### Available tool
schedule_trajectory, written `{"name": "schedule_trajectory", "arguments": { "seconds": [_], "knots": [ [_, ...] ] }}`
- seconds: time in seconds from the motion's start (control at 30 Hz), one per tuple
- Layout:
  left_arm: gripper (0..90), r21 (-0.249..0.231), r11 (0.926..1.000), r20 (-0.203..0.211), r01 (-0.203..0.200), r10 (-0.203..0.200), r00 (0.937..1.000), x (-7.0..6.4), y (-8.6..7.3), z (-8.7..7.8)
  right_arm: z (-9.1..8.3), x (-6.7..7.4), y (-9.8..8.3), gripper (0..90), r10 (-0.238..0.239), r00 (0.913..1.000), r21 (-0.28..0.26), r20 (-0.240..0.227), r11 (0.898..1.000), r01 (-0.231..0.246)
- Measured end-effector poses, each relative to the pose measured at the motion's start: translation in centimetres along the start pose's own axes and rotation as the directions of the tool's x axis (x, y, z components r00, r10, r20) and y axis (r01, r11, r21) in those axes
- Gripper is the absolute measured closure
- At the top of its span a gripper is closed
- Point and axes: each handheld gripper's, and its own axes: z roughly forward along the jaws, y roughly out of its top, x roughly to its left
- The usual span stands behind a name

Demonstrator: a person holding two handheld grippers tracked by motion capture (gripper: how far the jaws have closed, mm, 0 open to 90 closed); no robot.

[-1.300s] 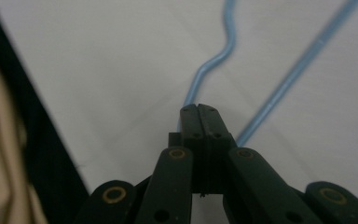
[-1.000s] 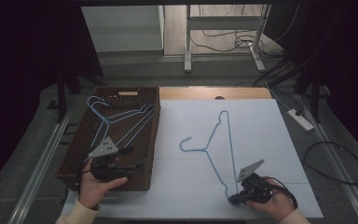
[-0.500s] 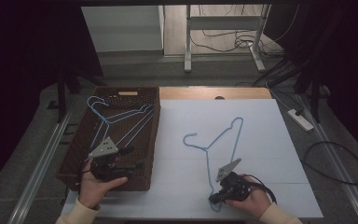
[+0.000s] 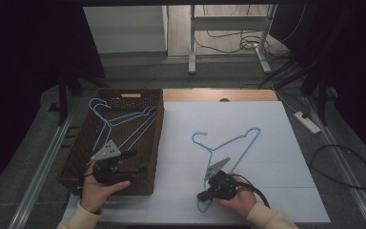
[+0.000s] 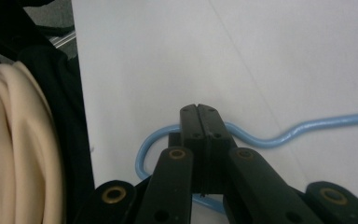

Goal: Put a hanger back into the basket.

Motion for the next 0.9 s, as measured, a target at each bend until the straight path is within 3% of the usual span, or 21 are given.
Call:
{"name": "schedule_trajectory", "arguments": {
  "seconds": [0.3,0.57,0.8,0.9],
  "knots": [
    [29.4,0.002,1.0000,0.000,0.000,0.000,1.0000,0.0,0.0,0.0,1.3,-0.1,1.4,90.0,-0.012,0.9996,-0.041,0.025,0.999,0.013],
    [29.5,-0.001,1.0000,0.001,-0.002,0.002,1.0000,0.0,0.0,-0.1,-0.9,-1.1,0.8,90.0,0.015,0.9959,-0.089,0.089,0.996,-0.007],
    [29.5,-0.003,1.0000,0.000,-0.004,0.004,1.0000,0.0,0.1,-0.2,-4.0,-3.8,0.8,89.1,0.085,0.9790,-0.161,0.185,0.985,-0.055],
    [29.5,-0.002,1.0000,0.002,-0.005,0.005,1.0000,-0.1,0.1,-0.1,-5.0,-5.4,1.3,80.5,0.122,0.9662,-0.188,0.227,0.979,-0.079]
  ]
}}
